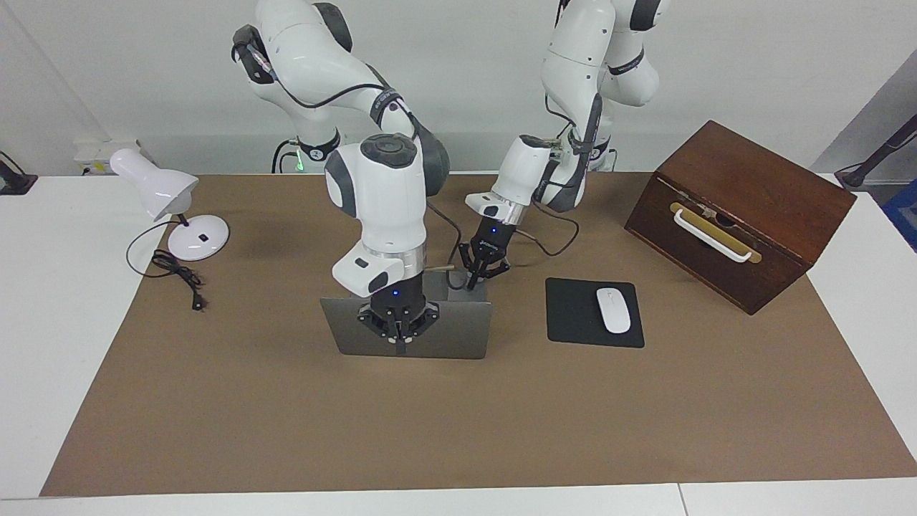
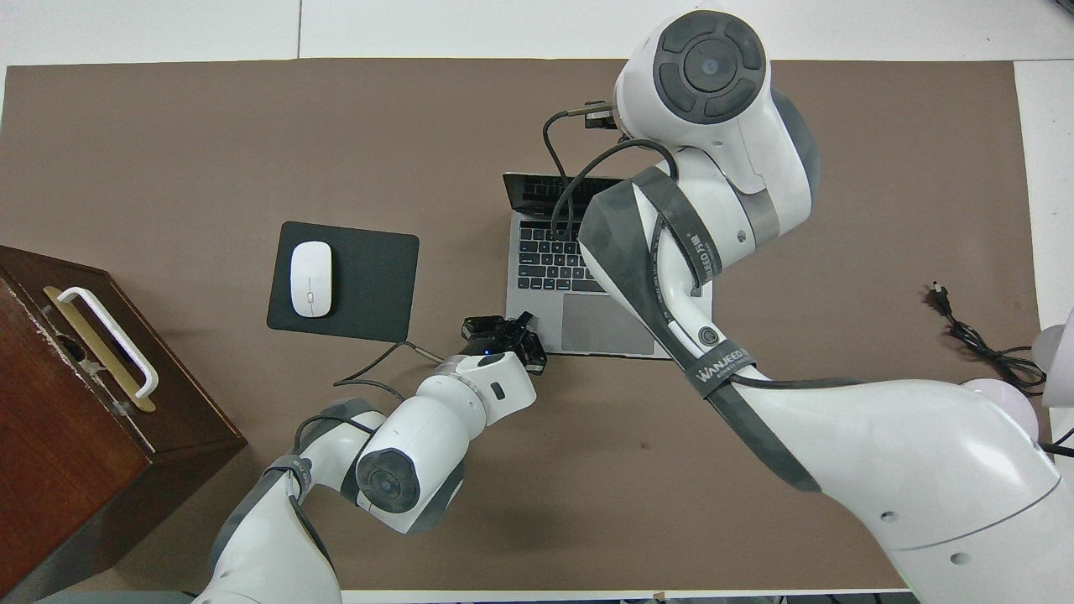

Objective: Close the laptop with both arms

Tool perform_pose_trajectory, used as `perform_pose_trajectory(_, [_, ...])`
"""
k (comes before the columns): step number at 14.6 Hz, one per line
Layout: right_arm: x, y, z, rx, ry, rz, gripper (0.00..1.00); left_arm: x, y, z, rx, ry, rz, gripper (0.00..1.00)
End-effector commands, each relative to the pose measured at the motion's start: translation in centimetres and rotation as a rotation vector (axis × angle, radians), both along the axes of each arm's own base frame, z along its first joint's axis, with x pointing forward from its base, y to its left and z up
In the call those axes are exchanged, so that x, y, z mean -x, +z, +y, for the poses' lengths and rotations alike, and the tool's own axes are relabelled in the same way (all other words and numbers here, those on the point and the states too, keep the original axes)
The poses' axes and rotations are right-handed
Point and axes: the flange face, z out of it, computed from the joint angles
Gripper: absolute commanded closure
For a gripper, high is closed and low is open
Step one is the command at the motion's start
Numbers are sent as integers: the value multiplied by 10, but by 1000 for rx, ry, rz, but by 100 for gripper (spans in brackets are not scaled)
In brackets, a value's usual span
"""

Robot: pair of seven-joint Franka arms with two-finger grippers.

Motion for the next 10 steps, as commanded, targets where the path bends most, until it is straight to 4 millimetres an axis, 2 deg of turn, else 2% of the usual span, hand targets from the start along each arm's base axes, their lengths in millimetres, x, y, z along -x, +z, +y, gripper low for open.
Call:
perform_pose_trajectory(1, [10, 0, -4, -20, 2, 54, 100, -1, -12, 8, -38, -25, -14, 100])
perform_pose_trajectory(5, [16, -5, -6, -18, 12, 110, 100, 2, -31, 15, -64, -47, -29, 100])
perform_pose_trajectory(8, [32, -4, -5, 7, 18, 204, 100, 0, -34, 17, -69, -49, -29, 100])
perform_pose_trajectory(10, [41, 0, -4, -47, 7, 287, 100, 1, -35, 18, -71, -47, -27, 100])
